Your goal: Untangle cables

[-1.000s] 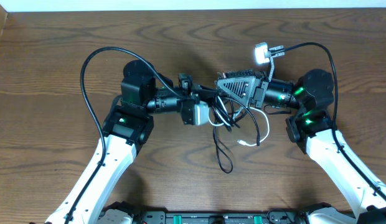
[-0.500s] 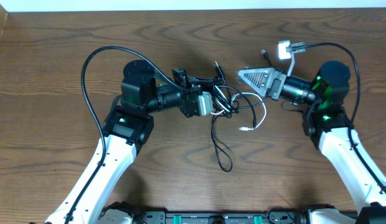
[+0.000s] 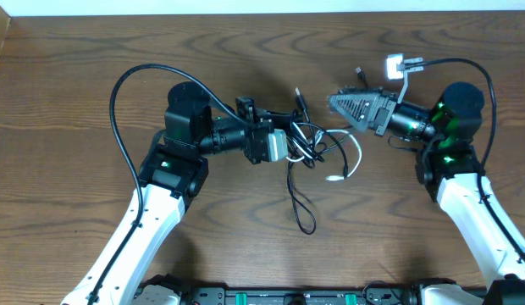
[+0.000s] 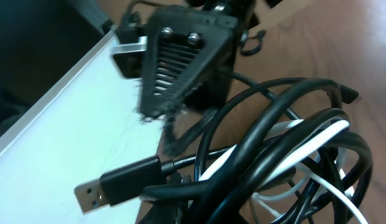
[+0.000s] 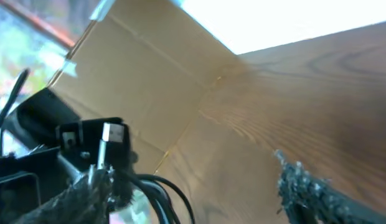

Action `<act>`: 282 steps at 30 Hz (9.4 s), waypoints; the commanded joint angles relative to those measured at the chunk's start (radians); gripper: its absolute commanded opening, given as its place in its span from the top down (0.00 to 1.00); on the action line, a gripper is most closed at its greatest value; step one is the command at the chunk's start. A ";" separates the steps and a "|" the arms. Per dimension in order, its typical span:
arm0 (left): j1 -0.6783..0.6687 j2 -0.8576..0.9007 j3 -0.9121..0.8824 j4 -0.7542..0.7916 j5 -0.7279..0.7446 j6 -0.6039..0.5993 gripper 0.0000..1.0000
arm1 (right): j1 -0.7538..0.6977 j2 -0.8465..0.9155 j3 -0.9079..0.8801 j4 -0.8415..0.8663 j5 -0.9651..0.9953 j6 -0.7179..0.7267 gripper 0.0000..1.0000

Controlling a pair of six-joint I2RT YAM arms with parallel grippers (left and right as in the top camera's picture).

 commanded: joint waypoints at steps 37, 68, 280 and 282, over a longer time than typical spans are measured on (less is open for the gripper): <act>0.001 -0.023 0.016 0.063 0.337 0.013 0.93 | 0.131 -0.002 0.003 0.271 -0.112 0.104 0.04; 0.001 -0.021 0.016 0.048 0.243 0.009 0.92 | 0.204 -0.002 0.003 0.338 -0.137 0.133 0.99; -0.070 -0.058 0.017 -0.052 -0.921 -1.489 0.92 | 0.332 0.032 0.003 -0.133 0.577 -0.274 0.20; -0.077 -0.058 0.017 -0.051 -0.914 -1.489 0.93 | 0.332 0.032 0.003 -0.132 0.577 -0.275 0.28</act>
